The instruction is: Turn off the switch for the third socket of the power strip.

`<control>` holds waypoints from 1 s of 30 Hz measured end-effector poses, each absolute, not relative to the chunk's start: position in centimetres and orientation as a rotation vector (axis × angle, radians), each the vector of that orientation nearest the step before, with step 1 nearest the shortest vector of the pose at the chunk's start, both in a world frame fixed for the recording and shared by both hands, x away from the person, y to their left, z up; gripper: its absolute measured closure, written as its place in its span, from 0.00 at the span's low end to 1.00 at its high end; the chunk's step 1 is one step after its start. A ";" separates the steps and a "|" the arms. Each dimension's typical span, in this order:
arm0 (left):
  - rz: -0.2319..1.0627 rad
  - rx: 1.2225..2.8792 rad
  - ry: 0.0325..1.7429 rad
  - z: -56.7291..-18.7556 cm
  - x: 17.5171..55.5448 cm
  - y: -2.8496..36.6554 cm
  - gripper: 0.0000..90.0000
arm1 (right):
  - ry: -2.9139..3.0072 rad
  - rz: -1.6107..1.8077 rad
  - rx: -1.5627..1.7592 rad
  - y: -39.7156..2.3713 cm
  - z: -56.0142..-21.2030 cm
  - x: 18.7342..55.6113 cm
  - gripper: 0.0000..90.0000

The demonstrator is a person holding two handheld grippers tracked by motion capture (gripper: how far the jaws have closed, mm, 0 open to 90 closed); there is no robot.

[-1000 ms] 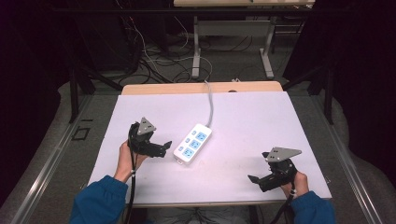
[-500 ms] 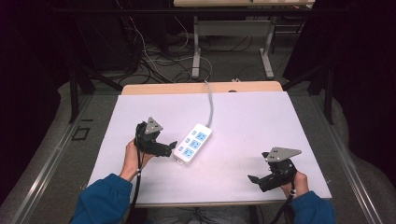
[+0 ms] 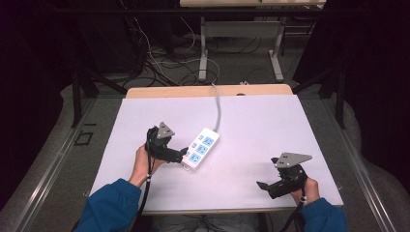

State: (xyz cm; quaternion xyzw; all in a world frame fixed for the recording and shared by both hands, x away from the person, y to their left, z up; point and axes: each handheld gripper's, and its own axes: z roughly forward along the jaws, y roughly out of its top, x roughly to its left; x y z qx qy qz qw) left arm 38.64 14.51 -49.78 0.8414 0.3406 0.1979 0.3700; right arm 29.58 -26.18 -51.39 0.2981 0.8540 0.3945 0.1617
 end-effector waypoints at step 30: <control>0.357 2.226 0.775 -51.6 38.6 13.2 0.96 | 2.458 1.110 0.856 -26.2 -51.3 29.6 0.01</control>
